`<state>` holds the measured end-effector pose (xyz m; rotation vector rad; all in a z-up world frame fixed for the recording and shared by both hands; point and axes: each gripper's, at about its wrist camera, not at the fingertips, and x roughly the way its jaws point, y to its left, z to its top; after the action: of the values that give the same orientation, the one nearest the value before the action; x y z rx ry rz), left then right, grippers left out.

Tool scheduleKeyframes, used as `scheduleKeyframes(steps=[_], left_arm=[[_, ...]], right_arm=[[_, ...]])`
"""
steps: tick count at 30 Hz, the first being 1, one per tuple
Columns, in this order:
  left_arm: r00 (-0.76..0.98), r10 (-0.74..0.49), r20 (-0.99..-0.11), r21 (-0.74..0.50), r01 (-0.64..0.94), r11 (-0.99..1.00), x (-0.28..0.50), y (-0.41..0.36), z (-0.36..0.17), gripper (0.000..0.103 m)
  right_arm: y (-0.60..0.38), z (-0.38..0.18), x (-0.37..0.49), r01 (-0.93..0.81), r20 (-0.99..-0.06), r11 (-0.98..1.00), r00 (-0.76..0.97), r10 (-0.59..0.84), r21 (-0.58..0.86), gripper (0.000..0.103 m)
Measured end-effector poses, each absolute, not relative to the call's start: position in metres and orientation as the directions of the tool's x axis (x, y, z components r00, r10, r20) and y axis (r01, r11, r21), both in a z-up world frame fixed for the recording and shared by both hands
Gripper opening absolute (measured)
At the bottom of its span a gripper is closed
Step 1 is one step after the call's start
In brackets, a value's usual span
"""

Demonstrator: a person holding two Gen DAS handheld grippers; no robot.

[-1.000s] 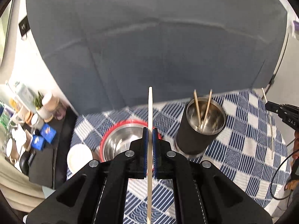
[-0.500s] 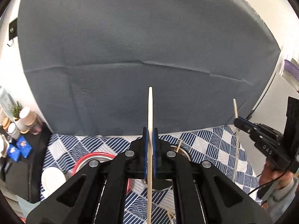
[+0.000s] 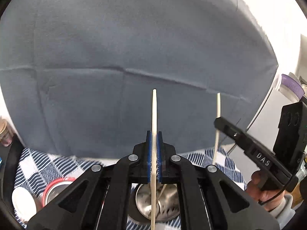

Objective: Organize utensils
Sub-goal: 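Lower the chopsticks into the black holder and open both tools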

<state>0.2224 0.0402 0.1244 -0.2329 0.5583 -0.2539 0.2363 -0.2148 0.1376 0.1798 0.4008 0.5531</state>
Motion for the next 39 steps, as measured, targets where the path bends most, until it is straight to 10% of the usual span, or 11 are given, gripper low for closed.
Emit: scheduleKeyframes(steps=[16, 39], left_arm=[[0.892, -0.323, -0.317, -0.274, 0.240, 0.931, 0.220, 0.030, 0.061, 0.005], [0.833, -0.325, -0.448, -0.249, 0.233, 0.940, 0.192, 0.018, 0.009, 0.005]], right_arm=[[-0.190, 0.071, 0.254, -0.562, -0.266, 0.768, 0.724, 0.636, 0.308, 0.005], [-0.193, 0.024, 0.212, -0.560, -0.395, 0.790, 0.686, 0.610, 0.248, 0.008]])
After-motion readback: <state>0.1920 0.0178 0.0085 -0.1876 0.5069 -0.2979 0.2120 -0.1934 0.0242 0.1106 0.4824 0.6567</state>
